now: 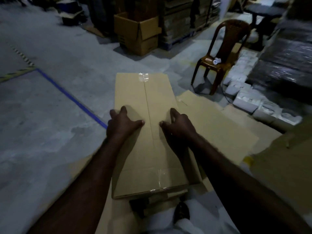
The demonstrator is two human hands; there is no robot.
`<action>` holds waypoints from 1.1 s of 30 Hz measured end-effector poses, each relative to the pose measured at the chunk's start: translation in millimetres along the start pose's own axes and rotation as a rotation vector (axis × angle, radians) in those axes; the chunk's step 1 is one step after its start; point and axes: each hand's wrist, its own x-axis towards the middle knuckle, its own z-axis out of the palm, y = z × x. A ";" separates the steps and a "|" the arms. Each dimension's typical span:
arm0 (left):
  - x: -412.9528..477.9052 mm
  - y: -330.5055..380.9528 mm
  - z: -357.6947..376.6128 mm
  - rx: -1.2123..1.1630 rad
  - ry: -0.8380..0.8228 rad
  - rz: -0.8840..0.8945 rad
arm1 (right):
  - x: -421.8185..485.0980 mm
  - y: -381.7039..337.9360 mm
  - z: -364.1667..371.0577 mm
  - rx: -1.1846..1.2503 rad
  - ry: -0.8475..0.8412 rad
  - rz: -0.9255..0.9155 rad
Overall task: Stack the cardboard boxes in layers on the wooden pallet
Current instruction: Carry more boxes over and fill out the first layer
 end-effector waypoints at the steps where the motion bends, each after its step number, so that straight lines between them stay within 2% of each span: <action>1: -5.9 -0.9 -6.4 0.014 0.000 0.026 | -13.0 -4.9 -1.1 0.006 0.025 0.011; 10: -73.8 -24.9 -59.9 0.110 -0.065 0.272 | -149.7 -49.3 5.3 0.132 0.213 0.105; 16: -113.3 -16.2 -65.5 0.172 -0.131 0.389 | -216.9 -43.0 6.1 0.105 0.342 0.200; 22: -174.0 9.9 -45.1 0.212 -0.205 0.532 | -295.4 -3.1 3.0 0.117 0.422 0.320; 27: -250.1 30.3 -11.4 0.174 -0.266 0.665 | -385.8 34.8 7.5 0.162 0.520 0.513; 33: -348.1 57.3 41.9 0.232 -0.454 0.809 | -504.2 68.6 24.9 0.164 0.679 0.742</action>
